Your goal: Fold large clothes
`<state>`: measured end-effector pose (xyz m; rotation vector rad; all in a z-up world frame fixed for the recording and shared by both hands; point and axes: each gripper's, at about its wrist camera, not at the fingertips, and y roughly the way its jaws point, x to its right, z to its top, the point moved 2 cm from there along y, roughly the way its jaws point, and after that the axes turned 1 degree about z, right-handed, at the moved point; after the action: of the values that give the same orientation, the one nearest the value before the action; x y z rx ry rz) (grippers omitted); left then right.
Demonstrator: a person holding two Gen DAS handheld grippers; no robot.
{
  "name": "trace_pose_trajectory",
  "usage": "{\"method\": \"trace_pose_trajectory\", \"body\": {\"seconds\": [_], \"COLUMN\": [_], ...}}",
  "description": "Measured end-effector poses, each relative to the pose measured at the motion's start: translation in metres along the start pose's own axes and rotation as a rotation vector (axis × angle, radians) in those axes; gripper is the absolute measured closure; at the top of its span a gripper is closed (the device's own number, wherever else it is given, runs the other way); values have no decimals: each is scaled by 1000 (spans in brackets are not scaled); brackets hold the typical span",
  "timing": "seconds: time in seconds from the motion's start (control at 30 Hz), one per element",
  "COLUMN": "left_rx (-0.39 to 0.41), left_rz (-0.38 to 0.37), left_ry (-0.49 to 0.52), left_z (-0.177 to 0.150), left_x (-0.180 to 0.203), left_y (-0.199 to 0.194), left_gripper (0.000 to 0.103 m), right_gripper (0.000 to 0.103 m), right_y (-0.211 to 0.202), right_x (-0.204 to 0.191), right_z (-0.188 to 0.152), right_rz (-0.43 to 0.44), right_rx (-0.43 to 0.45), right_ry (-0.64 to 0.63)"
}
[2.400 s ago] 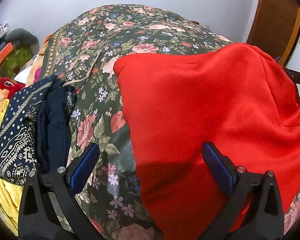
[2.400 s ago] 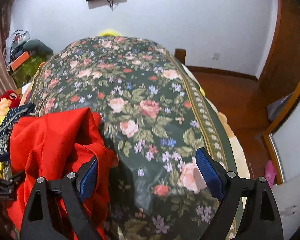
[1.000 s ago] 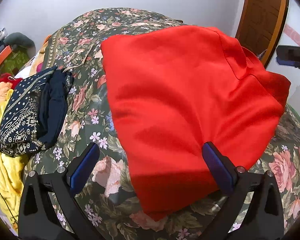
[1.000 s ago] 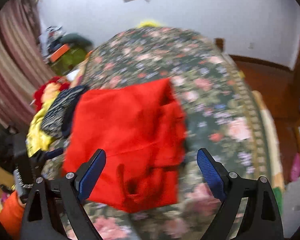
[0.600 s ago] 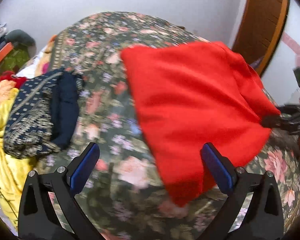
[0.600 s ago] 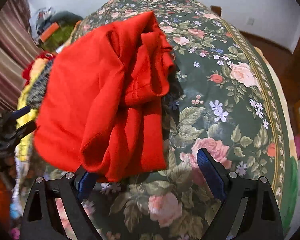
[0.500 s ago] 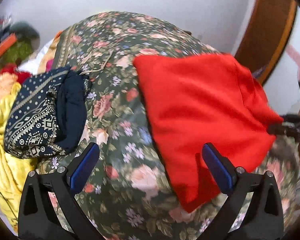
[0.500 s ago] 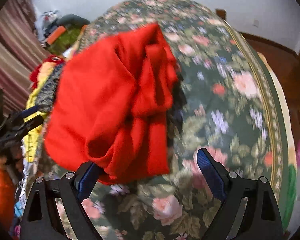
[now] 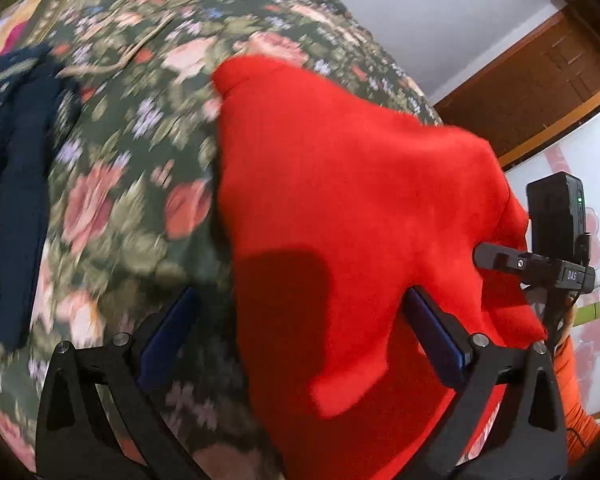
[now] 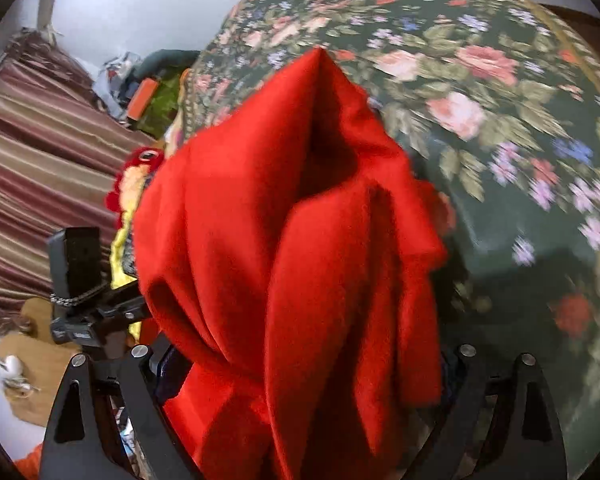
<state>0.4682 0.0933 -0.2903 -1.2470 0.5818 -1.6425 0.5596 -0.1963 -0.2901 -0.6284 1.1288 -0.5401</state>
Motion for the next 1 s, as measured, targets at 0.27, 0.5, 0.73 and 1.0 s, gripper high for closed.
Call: {"method": "trace_pose_trajectory", "body": {"seconds": [0.27,0.5,0.73,1.0], "left_rx": [81,191,379,531], "left_rz": [26,49,143,195], "left_ry": [91,138,243,226], "left_z": [20,9,-4,-5], "left_x": [29,36,51,4], "left_y": [8,-36,-124,-232], "left_gripper": [11,52,56,55], "right_gripper": [25,71,74,74], "right_y": [10,-4,-21,-14], "right_x": [-16,-53,-140,-247], "right_z": [8,2,5,18], "right_rz": [-30,-32,-23,52], "right_rx": [17,57,119,161], "right_ry": [-47,-108,-212,-319]}}
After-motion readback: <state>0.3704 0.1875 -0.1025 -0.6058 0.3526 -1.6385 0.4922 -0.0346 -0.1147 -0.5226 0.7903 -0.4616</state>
